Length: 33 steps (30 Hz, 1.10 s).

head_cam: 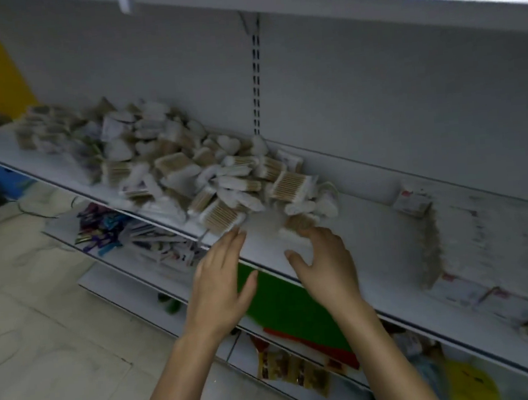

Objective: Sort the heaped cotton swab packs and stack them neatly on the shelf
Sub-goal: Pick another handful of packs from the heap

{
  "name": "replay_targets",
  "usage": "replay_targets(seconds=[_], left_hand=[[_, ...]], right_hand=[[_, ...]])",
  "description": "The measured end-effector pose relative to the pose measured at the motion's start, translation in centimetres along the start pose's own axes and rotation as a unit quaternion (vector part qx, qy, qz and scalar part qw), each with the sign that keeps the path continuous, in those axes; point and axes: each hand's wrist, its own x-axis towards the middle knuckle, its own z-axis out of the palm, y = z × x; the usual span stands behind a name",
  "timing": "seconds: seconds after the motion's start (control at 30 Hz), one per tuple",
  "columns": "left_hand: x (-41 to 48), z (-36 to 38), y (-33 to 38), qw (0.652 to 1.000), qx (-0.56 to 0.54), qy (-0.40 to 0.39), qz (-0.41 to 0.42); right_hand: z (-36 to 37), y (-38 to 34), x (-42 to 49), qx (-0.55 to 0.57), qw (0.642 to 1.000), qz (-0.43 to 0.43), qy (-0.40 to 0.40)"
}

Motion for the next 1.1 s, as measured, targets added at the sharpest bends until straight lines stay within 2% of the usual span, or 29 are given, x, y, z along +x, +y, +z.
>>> replay_targets(seconds=[0.1, 0.27, 0.37, 0.5, 0.57, 0.63, 0.73, 0.8, 0.83, 0.93, 1.0, 1.03, 1.1], left_hand=[[-0.4, -1.8, -2.8, 0.999, -0.010, -0.018, 0.024], [-0.1, -2.2, -4.9, 0.995, -0.051, -0.057, 0.061], [0.5, -1.4, -4.6, 0.989, -0.089, -0.096, 0.065], [2.2, 0.0, -3.7, 0.980, -0.111, -0.139, 0.085], [3.3, 0.5, -3.1, 0.977, -0.129, -0.147, 0.087], [4.3, 0.7, -2.6, 0.969, -0.158, -0.175, 0.073], [6.1, 0.8, -1.6, 0.954, -0.206, -0.216, 0.046], [7.3, 0.9, -1.0, 0.939, -0.244, -0.243, 0.006], [7.7, 1.0, -0.8, 0.934, -0.256, -0.249, -0.018], [8.4, 0.9, -0.4, 0.950, -0.229, -0.204, -0.063], [8.4, 0.8, -0.3, 0.944, -0.268, -0.160, -0.107], [8.3, 0.7, -0.2, 0.933, -0.303, -0.136, -0.138], [8.1, 0.7, -0.3, 0.914, -0.352, -0.094, -0.179]], right_hand=[[3.9, -0.9, 1.4, -0.032, 0.999, 0.006, 0.022], [6.1, 2.4, 5.8, -0.101, 0.993, 0.041, 0.034], [5.6, 3.5, 6.5, -0.142, 0.989, 0.008, 0.023], [4.6, 2.7, 4.7, -0.126, 0.992, -0.027, 0.000], [3.6, 2.1, 2.8, -0.073, 0.997, -0.029, -0.021], [2.5, 1.0, 1.0, 0.035, 0.998, 0.033, -0.033], [1.2, -0.9, -0.1, 0.259, 0.959, 0.099, -0.054], [0.5, -1.4, 0.4, 0.331, 0.937, 0.083, -0.074], [0.3, -1.2, 0.9, 0.337, 0.937, 0.075, -0.057], [0.3, 0.1, 3.6, 0.299, 0.945, 0.089, 0.097], [0.7, 1.4, 6.0, 0.241, 0.948, 0.112, 0.173], [1.2, 2.2, 7.2, 0.191, 0.959, 0.117, 0.171], [2.2, 3.7, 9.9, 0.041, 0.986, 0.109, 0.120]])
